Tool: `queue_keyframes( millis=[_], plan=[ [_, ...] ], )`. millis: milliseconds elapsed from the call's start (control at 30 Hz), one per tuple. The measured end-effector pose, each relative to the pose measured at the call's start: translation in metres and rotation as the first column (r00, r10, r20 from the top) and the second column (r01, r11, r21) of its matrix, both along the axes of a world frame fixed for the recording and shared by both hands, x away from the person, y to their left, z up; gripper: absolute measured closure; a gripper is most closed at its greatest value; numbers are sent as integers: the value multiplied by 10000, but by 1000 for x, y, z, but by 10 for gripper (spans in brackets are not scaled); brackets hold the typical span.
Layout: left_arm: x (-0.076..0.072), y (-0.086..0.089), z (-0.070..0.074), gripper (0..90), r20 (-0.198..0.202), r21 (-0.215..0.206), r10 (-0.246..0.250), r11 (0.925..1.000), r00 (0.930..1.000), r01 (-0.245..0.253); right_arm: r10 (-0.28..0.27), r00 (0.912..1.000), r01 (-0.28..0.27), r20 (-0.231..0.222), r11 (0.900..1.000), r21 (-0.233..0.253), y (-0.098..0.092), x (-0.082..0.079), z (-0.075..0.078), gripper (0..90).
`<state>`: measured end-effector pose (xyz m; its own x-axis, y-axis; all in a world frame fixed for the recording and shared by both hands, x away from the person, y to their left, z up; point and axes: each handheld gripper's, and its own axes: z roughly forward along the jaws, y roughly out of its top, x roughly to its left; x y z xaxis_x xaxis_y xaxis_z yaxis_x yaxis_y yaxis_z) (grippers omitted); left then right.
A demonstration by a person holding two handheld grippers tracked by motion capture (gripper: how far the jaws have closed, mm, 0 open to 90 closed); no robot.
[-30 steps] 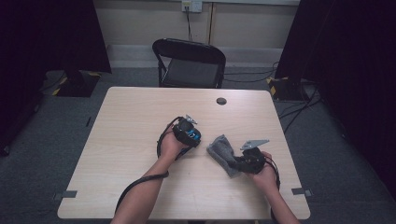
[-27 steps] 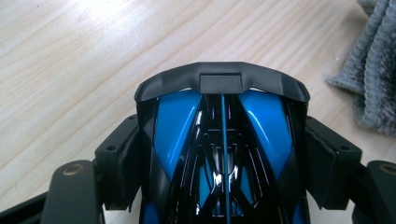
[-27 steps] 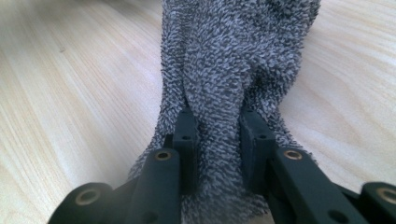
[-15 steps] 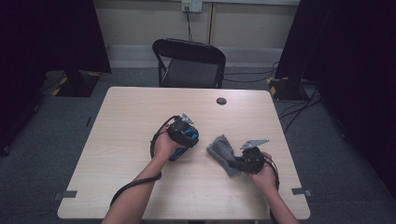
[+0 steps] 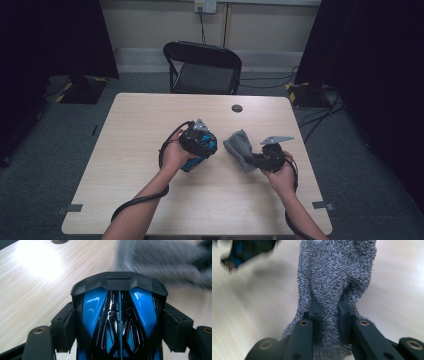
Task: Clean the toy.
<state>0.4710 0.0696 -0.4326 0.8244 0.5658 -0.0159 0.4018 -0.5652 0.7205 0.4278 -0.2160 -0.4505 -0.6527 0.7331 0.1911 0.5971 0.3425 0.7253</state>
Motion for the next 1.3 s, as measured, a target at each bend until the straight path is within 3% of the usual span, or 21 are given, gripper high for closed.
queue_keyframes(
  millis=[133, 233, 300, 367, 567, 733, 900, 1033, 1300],
  plan=[
    [-7, -15, -1, 255, -32, 59, -471, 9989, 9989, 471, -280, 9993, 277, 235, 9995, 143, 8, 15, 19, 764],
    [-9, -25, -3, 254, -41, 247, -697, 9973, 9976, 698, -180, 9996, 172, 218, 9992, 355, 20, 24, 24, 764],
    [-7, -28, -5, 255, -81, 253, -613, 9978, 9981, 615, 185, 9997, -193, 138, 9981, 592, 29, 26, 25, 764],
    [-3, -26, -4, 255, -173, 134, -421, 9990, 9990, 423, 389, 9992, -390, 22, 9985, 397, 36, 25, 22, 763],
    [4, -19, 0, 255, -110, -116, 10, 9999, 9999, -11, 918, 9953, -903, -309, 9948, 468, 35, 19, 6, 763],
    [5, -22, 4, 255, -33, -242, -5, 9997, 10000, 4, 941, 9949, -899, -371, 9906, 1027, 35, 17, 1, 763],
    [6, -26, 8, 255, 88, -222, 28, 9997, 10000, -26, 1275, 9913, -1242, -332, 9885, 859, 46, 16, 0, 762],
    [7, -25, 10, 254, 14, -357, 100, 9993, 9999, -99, 1408, 9891, -1353, -435, 9846, 1104, 50, 14, -4, 763],
    [10, -25, 15, 255, -5, -477, 211, 9986, 9998, -211, 2273, 9726, -2208, -497, 9690, 1110, 73, 6, -10, 762]
  ],
)
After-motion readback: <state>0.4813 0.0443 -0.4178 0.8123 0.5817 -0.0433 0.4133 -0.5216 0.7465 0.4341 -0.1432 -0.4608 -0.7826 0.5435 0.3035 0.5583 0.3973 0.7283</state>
